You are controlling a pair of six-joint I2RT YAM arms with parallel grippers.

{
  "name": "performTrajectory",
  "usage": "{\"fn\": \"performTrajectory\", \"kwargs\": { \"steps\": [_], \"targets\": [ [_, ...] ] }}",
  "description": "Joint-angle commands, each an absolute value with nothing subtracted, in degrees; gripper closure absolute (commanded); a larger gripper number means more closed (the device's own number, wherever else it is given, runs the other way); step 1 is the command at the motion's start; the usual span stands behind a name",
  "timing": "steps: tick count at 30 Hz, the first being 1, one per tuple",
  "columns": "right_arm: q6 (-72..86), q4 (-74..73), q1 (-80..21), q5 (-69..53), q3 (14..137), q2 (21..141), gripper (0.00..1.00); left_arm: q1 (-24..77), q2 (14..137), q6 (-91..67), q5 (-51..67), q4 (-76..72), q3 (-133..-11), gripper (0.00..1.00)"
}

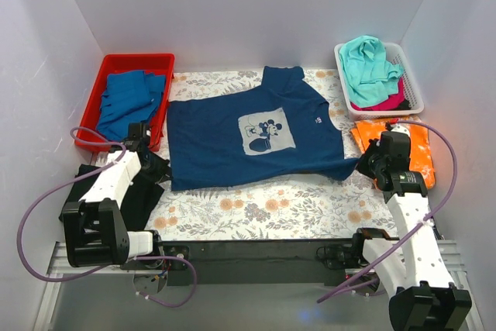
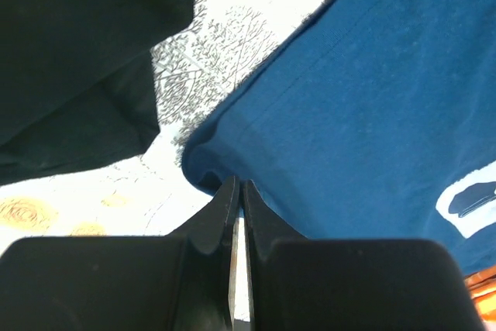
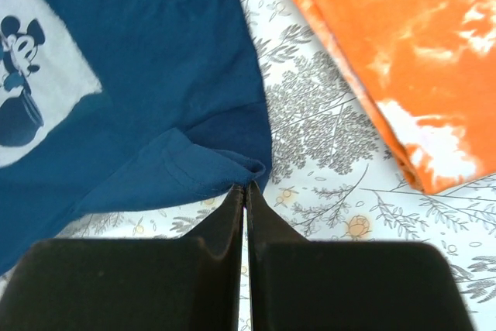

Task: Fold and stack the t-shirts
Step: Fold the flattened tshirt in 1/3 of the way

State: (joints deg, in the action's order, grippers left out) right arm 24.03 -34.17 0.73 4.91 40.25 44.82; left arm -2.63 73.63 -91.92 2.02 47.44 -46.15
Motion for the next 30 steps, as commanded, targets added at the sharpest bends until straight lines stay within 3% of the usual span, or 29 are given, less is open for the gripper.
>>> {"fn": "performTrajectory", "kwargs": {
  "steps": [1,14,30],
  "targets": [
    [24.78,-31.47,0.7,10.37,44.55,46.58,0.99,-2.55,69.97,-92.99,0.79,50.53,-46.41,1.0],
    [23.29,-21.28,0.7,6.69,50.71,58.26,0.99,-2.46,66.0,-92.2,-4.64,50.8,-48.77,1.0],
    [13.63,-10.29,0.7,-8.43,61.78,81.99,0.99,-2.46,78.57,-89.21,-7.56,41.31,-56.78,1.0]
  ]
}}
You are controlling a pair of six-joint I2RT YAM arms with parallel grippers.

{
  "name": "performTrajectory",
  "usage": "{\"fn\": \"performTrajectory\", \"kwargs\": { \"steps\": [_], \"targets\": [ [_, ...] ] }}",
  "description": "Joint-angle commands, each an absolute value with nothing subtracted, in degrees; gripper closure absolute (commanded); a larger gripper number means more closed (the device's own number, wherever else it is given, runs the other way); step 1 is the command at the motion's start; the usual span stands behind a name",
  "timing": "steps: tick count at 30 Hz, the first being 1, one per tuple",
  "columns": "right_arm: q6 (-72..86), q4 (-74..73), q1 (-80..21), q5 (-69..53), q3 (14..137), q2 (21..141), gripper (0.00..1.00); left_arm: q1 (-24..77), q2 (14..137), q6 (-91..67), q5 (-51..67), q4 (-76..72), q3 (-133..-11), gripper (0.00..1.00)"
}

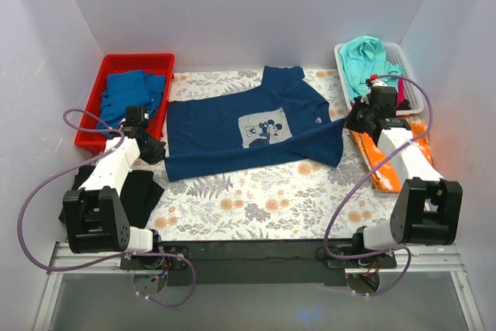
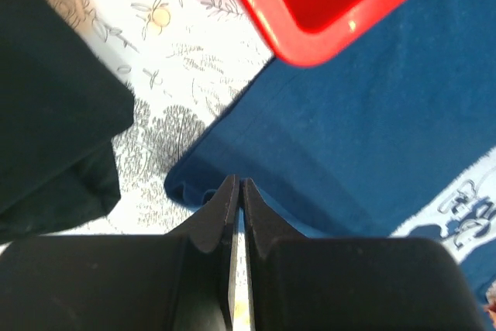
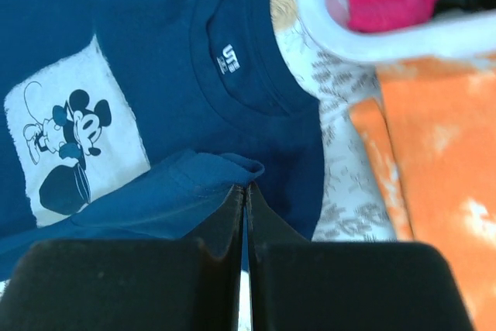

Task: Fold and stack the t-shirts
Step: Fold the flattened tshirt in 1/3 of the way

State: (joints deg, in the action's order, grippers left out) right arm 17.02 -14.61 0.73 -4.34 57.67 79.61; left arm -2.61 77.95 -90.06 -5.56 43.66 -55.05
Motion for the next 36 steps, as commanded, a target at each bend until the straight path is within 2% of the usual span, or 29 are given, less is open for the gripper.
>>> {"fn": "performTrajectory", "kwargs": {
  "steps": [1,14,22,36],
  "targets": [
    [13.19,-9.76,0.62,-9.13,62.83,82.96,0.99,-2.55,78.92,-89.21,-7.65,40.79,-56.86,1.0],
    [10.11,-8.88,0.09,-15.73,71.89,96.76,0.99,-2.55,85.08,-88.95,-7.03,36.3,-57.22,1.0],
    [7.56,-8.7,-3.95,-17.58,77.78,97.65,0.99,-2.55,87.1,-88.07,-6.77,36.03,-59.59,1.0],
    [7.21,-8.35,-5.54,-21.09,79.01,101.51,0.99,-2.46,86.92,-88.42,-6.42,35.42,-58.27,1.0]
  ]
}}
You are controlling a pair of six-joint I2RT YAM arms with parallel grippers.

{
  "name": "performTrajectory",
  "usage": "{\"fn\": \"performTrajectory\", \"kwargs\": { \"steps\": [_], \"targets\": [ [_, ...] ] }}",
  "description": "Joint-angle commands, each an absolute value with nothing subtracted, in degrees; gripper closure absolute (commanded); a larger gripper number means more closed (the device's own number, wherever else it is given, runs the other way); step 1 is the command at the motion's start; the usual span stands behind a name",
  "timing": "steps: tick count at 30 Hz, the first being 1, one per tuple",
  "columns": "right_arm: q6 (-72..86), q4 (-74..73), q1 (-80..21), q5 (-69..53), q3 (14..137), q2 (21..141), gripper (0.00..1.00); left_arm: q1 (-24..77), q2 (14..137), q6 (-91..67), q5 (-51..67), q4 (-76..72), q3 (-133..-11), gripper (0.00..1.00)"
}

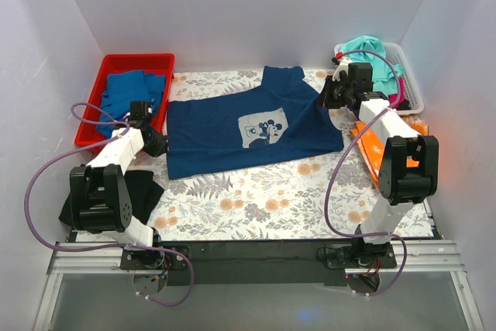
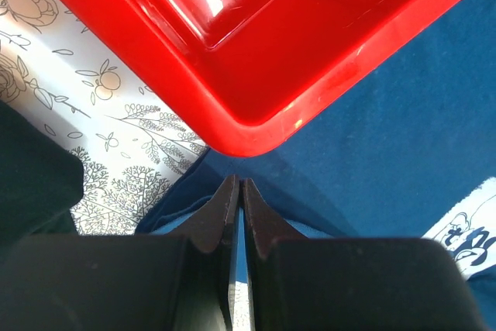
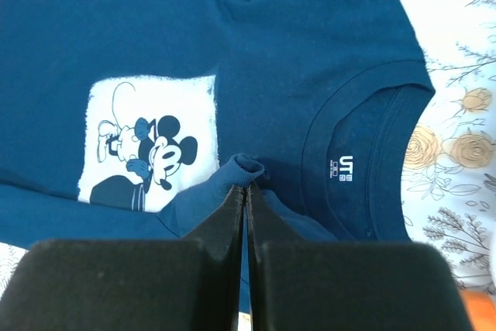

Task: Fold and stack the t-shirts
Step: Fold the flattened tshirt in 1/3 of the way

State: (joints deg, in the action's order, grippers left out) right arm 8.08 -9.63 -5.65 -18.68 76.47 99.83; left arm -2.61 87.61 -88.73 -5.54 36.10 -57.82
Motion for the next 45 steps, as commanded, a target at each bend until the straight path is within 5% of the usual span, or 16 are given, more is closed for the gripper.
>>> {"fn": "performTrajectory", "kwargs": {
  "steps": [1,34,35,39,45],
  "targets": [
    [7.21,-8.35,-5.54,-21.53,79.19,101.95,0.99,-2.46,86.84,-88.5,-6.42,35.42,-58.1,1.0],
    [9.93,-9.57,-6.77,-18.03,94.04,112.5,0.99,-2.46,89.82,-91.23,-8.53,34.89,-57.12,1.0],
    [10.28,-10.45,-6.68,-17.5,95.0,113.2,0.97,-2.55,90.35,-91.14,-8.53,34.89,-57.56,0.95],
    [11.07,-13.27,-6.68,-15.47,98.17,115.05,0.64,-2.55,90.18,-91.32,-8.7,34.28,-58.36,0.42],
    [10.2,-13.44,-6.77,-10.81,95.89,110.14,0.56,-2.46,83.24,-89.83,-8.97,31.91,-57.31,0.3]
  ]
}}
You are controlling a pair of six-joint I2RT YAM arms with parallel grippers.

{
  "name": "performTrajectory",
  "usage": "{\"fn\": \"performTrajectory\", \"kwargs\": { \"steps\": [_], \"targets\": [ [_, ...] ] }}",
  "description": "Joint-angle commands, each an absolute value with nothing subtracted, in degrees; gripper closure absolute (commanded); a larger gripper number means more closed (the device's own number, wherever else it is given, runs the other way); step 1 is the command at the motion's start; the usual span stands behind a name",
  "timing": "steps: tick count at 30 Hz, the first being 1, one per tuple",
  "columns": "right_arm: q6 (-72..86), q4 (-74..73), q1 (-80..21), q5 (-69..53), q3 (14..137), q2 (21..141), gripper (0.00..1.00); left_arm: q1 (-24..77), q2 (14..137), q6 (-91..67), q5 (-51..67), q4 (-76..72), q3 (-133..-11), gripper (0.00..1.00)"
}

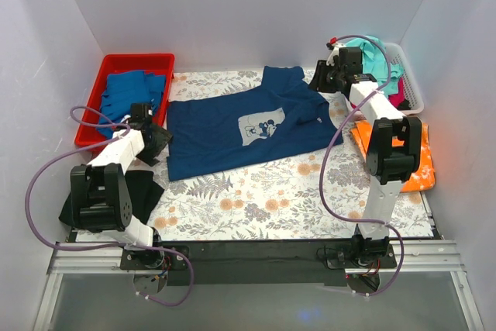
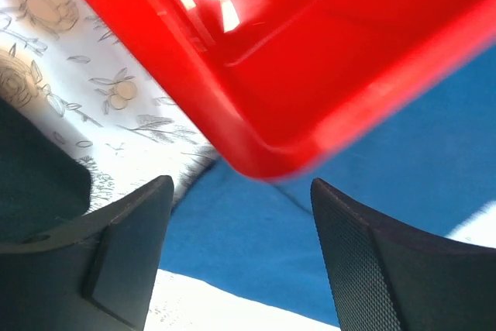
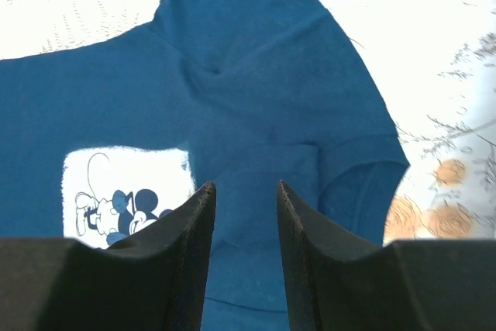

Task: Fold and stack the t-shirts
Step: Fold the flattened tshirt in 1/3 of the way

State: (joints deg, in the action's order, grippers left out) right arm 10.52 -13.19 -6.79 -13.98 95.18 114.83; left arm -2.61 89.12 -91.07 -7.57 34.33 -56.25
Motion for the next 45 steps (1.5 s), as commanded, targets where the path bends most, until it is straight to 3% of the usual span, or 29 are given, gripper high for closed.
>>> {"fn": "performTrajectory", "kwargs": {
  "steps": [1,9,15,20,34,45],
  "targets": [
    [10.11,-13.8,-6.77,-10.72,95.37,109.43,0.56,-2.46,82.54,-89.13,-7.92,31.21,-57.04,0.29],
    [13.97,-16.35,-7.64,-15.03,78.35,104.33,0.6,-1.85,82.7,-85.43,10.44,26.9,-53.28,0.29],
    [16.17,-16.17,-8.26,-16.26,69.71,104.67,0.64,-1.85,86.13,-87.27,15.02,22.77,-50.28,0.32],
    [17.14,-16.17,-8.44,-16.44,69.35,107.13,0.65,-1.49,90.43,-88.15,17.22,20.13,-49.04,0.33],
    [19.07,-30.21,-8.44,-4.59,67.77,108.46,0.69,-1.41,94.57,-88.51,6.86,32.5,-50.36,0.35],
    [22.22,-38.57,-8.35,3.08,53.99,93.36,0.71,-2.19,88.24,-88.07,-2.89,44.28,-50.81,0.35]
  ]
}}
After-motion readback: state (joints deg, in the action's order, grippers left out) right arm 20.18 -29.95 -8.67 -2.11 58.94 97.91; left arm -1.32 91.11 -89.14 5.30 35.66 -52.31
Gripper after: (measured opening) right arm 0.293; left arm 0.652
